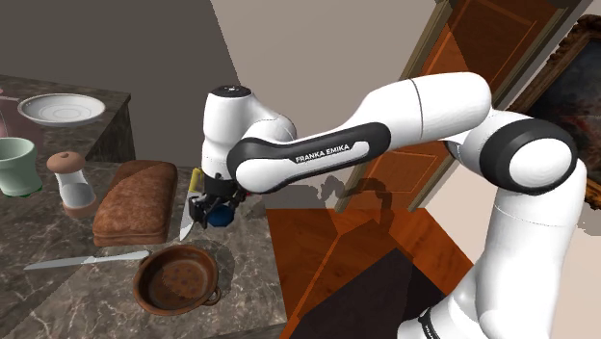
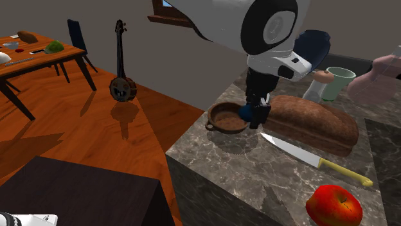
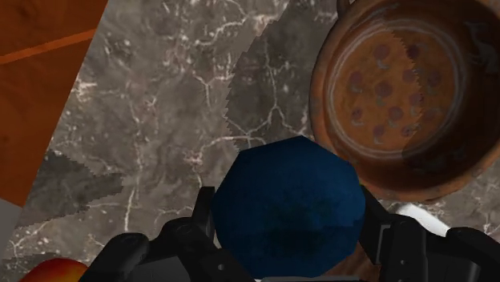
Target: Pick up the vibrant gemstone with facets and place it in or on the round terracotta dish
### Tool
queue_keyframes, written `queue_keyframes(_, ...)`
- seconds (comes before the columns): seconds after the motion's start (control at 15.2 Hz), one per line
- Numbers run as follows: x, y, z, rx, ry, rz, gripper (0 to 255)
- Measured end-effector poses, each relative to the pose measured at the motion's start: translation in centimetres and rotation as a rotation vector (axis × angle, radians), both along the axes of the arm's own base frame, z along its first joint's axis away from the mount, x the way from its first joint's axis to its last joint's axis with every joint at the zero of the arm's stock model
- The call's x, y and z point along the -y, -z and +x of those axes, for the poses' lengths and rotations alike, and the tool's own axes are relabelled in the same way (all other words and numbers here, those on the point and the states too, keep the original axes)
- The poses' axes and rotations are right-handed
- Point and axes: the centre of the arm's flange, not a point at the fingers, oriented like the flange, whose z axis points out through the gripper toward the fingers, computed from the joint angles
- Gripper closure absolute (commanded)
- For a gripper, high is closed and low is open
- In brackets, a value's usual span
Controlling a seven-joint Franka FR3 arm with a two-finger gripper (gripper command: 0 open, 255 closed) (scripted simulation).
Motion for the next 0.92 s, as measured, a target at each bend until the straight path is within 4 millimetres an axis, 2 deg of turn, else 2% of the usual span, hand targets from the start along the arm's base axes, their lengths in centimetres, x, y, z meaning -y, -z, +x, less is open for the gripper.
queue_keyframes(0.53, -9.8, 0.0, -4.1, 0.000, -0.001, 0.000, 255)
queue_keyframes(0.66, -10.9, 0.6, -4.8, 0.000, -0.001, 0.000, 255)
queue_keyframes(0.92, -11.2, 2.8, -5.0, 0.000, 0.000, 0.000, 255)
